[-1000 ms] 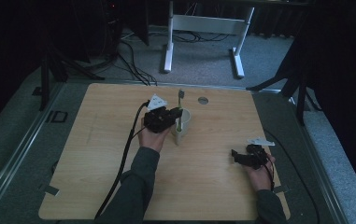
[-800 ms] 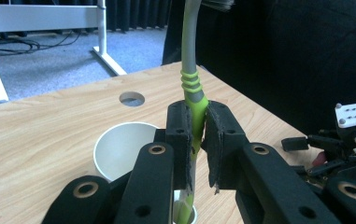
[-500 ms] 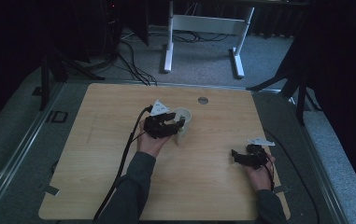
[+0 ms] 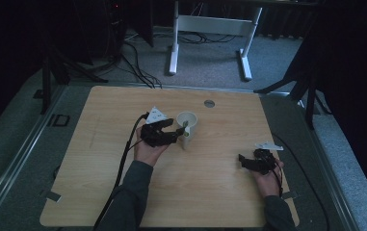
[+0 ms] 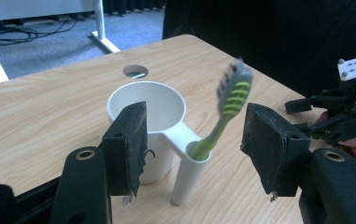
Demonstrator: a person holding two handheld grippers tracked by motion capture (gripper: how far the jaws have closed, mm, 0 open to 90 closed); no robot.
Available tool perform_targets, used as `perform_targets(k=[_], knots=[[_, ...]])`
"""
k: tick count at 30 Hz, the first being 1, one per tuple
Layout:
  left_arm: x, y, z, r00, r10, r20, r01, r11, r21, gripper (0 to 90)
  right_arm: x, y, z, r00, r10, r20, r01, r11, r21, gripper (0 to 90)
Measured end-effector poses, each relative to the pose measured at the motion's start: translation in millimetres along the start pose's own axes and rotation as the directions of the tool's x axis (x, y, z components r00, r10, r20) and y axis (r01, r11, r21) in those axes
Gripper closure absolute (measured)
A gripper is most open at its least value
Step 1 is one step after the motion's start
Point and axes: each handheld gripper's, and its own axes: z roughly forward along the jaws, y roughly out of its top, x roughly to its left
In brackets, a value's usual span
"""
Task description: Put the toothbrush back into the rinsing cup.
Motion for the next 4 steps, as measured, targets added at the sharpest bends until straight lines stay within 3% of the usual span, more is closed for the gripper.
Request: perform_targets(k=[4], knots=[[4.9, -7.4, -7.2, 0.999, 0.002, -0.046, -0.001, 1.0, 0.004, 40.4, -0.1, 0.0, 0.0, 1.0, -0.002, 0.0, 0.002, 1.0, 0.0, 21.5]])
